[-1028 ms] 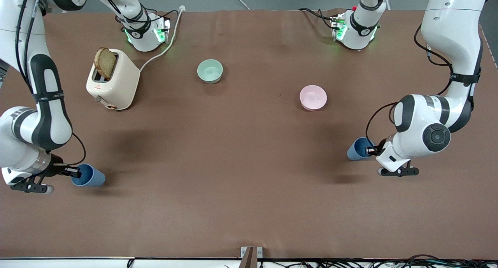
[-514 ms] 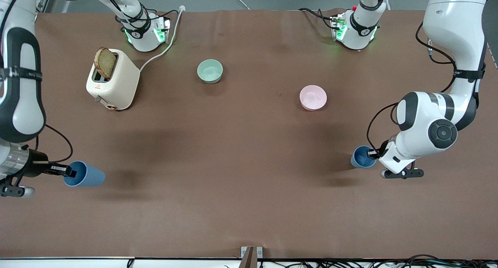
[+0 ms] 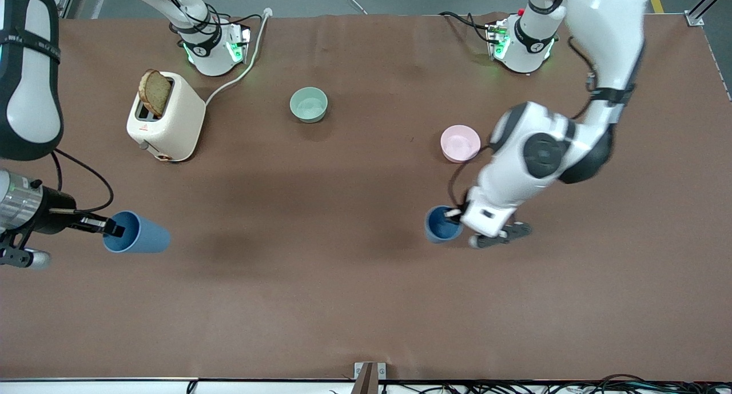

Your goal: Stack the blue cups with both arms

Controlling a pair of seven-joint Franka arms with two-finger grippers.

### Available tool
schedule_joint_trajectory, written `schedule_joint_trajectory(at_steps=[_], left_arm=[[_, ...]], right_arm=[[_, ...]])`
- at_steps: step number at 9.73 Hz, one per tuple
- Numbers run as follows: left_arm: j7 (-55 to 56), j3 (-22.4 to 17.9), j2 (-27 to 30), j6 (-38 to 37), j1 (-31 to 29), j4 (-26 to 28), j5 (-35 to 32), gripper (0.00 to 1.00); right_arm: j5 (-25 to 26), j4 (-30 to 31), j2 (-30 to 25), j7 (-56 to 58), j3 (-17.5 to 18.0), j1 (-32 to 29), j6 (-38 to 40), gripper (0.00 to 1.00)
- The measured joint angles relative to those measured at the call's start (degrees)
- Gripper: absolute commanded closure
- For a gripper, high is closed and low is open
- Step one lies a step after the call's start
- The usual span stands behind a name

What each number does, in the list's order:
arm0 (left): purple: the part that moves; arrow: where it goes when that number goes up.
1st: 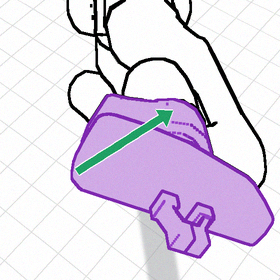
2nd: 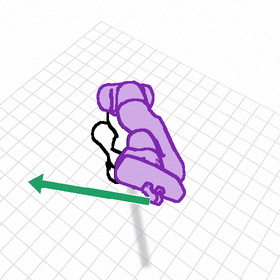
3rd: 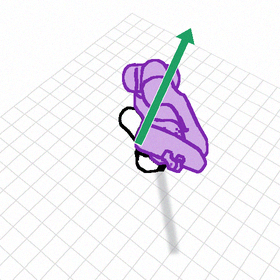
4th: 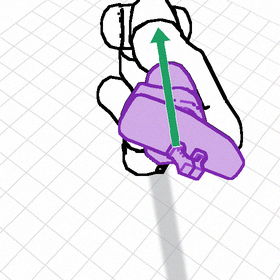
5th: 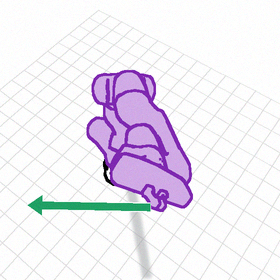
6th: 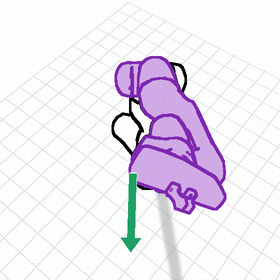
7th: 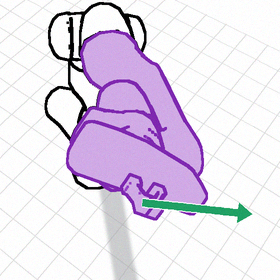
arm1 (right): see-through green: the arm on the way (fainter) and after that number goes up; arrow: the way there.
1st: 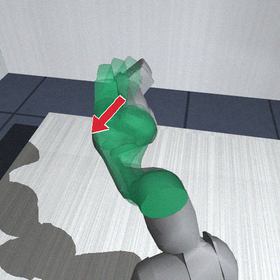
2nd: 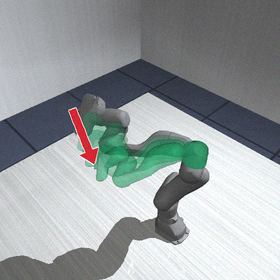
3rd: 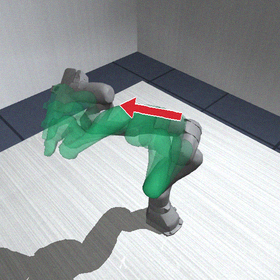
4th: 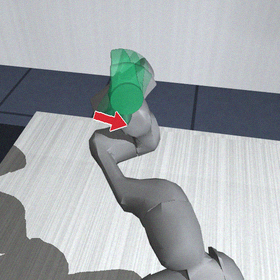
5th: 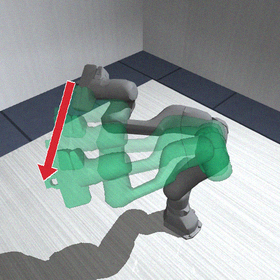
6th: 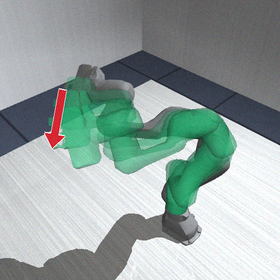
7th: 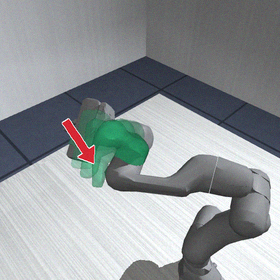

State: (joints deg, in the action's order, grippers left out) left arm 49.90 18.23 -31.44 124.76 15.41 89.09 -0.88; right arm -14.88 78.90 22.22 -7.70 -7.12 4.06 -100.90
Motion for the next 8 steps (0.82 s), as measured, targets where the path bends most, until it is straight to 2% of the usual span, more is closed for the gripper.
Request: schedule_joint_trajectory(at_steps=[2, 4, 5, 6, 8], left_arm=[[8.62, -0.44, -6.67, 1.14, 5.93, -5.65, -0.01, 0.99], [11.35, -0.61, -10.72, 3.34, 7.11, -7.81, -0.01, 0.95], [11.7, -0.61, -11.67, 3.66, 7.25, -8.1, -0.01, 0.71], [11.82, -0.61, -12.18, 3.67, 7.32, -8.17, -0.04, 0.01], [11.82, -0.62, -12.28, 3.76, 7.34, -8.65, -0.58, 0.0]], right_arm=[[0.0, 0.51, -0.55, -4.47, 0.04, 3.61, 0.11, 0.99], [0.0, 1.23, -0.54, -7.42, 0.08, 7.37, -1.07, 0.99], [0.0, 1.53, -0.54, -8.89, 0.12, 8.94, -2.37, 0.99], [0.0, 1.73, -0.54, -10.35, 0.17, 10.49, -3.87, 0.99], [-0.01, 2.04, -0.37, -13.92, 0.25, 14.08, -6.62, 0.99]])
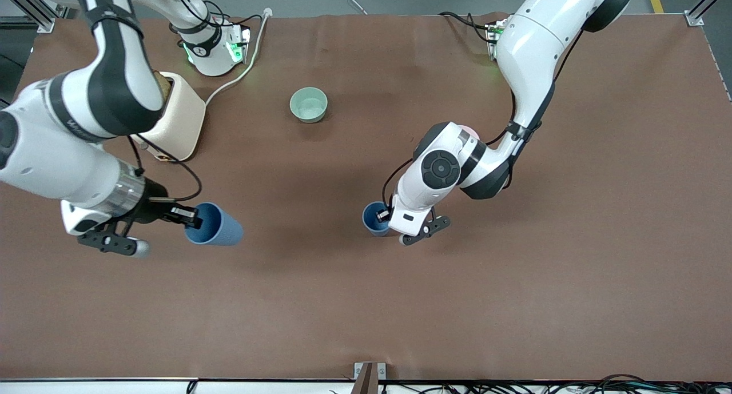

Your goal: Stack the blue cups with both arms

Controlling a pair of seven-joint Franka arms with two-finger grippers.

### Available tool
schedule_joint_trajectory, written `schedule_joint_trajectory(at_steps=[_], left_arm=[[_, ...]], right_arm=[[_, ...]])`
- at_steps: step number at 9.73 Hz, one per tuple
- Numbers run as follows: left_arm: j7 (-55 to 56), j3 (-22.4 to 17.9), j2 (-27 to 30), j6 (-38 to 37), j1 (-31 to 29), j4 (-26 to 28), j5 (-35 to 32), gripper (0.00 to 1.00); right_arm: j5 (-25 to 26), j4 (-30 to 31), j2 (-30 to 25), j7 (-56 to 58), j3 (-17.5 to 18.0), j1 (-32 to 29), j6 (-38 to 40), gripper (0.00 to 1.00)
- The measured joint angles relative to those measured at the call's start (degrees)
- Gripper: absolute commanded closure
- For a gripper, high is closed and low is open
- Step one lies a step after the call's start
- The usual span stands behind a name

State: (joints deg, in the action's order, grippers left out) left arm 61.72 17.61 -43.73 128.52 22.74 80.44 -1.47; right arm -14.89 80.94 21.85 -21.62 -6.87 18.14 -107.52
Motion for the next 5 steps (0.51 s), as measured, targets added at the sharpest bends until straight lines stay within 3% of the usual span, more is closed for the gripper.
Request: schedule_joint_trajectory(at_steps=[2, 5], left_arm=[[-0.01, -1.03, 1.85, -0.41, -0.34, -2.23, -2.56, 0.0], [-9.04, -2.31, 14.12, -11.61, -7.43, -4.23, -4.89, 0.0]], right_arm=[[0.0, 0.12, 0.91, -4.12, 0.06, 3.74, -2.6, 0.99], [-0.03, 0.47, 3.43, -13.9, 0.31, 11.79, -8.34, 0.99]])
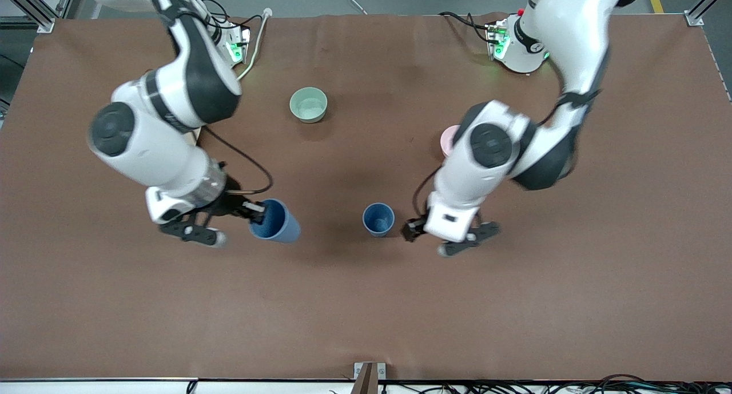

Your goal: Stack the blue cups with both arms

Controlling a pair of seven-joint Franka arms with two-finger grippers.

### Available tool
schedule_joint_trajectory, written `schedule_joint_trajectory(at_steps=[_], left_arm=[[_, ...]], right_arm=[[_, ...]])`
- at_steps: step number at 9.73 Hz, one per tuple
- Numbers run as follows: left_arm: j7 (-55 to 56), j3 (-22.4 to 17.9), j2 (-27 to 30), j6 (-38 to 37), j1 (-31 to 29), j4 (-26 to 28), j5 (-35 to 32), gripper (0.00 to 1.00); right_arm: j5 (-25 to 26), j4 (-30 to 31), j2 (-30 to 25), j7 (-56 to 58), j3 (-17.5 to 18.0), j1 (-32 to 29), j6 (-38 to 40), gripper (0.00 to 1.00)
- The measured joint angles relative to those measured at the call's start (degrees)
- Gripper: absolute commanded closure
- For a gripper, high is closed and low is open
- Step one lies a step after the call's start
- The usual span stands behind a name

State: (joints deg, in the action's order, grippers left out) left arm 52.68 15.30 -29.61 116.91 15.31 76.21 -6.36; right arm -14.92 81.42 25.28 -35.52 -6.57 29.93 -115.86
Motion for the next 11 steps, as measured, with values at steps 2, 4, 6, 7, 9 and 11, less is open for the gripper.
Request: schedule_joint_trajectory(at_steps=[2, 4, 6, 7, 9, 11], left_arm=[[-13.67, -0.18, 9.95, -8.98, -7.32, -0.06, -0.16, 0.0], [-23.92, -0.31, 17.29, -16.19, -12.81, 0.02, -0.17, 0.0], [-30.21, -0.35, 22.64, -22.97, -15.95, 0.18, -0.15, 0.0], [-33.56, -0.61, 24.73, -26.06, -17.08, 0.34, 0.23, 0.0], [-40.79, -6.04, 28.62, -30.72, -16.04, 2.01, 2.66, 0.0], [-44.17, -10.78, 30.86, -33.29, -14.71, 4.36, 5.74, 0.0]], right_arm=[[0.0, 0.27, 3.82, -9.2, 0.06, 7.34, -6.93, 0.99], [0.0, 0.08, 8.02, -15.07, 0.02, 11.94, -12.67, 0.99], [0.0, -0.68, 10.63, -17.57, -0.02, 14.16, -15.17, 0.99], [0.0, -1.0, 10.84, -17.84, -0.06, 14.33, -15.17, 0.99], [0.0, -1.35, 10.84, -17.84, -0.3, 14.33, -15.11, 0.99], [0.69, -1.34, 10.86, -17.73, -0.5, 14.33, -14.81, 0.99]])
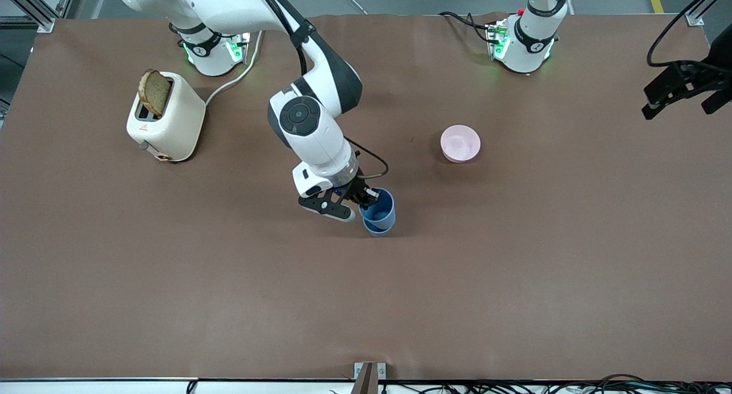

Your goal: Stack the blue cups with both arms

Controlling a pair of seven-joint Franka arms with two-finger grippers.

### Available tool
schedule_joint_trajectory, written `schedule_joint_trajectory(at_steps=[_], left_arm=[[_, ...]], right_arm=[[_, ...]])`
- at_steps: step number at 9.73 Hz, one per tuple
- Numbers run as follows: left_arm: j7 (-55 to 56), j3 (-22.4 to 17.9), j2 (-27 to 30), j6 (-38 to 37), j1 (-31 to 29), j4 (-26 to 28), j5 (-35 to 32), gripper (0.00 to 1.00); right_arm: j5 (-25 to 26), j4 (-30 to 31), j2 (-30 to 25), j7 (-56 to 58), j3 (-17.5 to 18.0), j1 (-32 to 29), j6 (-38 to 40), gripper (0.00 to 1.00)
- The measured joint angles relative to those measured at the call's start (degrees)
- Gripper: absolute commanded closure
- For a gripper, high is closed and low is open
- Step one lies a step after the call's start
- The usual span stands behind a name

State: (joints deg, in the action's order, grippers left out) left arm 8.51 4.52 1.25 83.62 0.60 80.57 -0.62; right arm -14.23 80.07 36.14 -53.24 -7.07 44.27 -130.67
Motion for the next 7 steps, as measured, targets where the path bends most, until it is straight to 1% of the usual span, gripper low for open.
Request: schedule_joint_trajectory(at_steps=[2, 4, 7], left_arm=[[-0.58, -0.2, 0.12, 0.54, 0.16, 2.4, 0.54, 0.0], [-0.59, -0.19, 0.12, 2.81, 0.44, 4.72, 0.55, 0.0], [-0.63, -0.2, 0.16, 2.9, 0.45, 5.16, 0.55, 0.0]], right_arm=[[1.11, 0.04, 0.12, 0.02, -0.03, 0.03, 0.59, 0.99], [3.66, 0.1, 0.3, 0.04, -0.02, 0.22, 1.37, 0.99], [4.4, 0.13, 0.85, 0.04, 0.0, 0.66, 1.83, 0.98]])
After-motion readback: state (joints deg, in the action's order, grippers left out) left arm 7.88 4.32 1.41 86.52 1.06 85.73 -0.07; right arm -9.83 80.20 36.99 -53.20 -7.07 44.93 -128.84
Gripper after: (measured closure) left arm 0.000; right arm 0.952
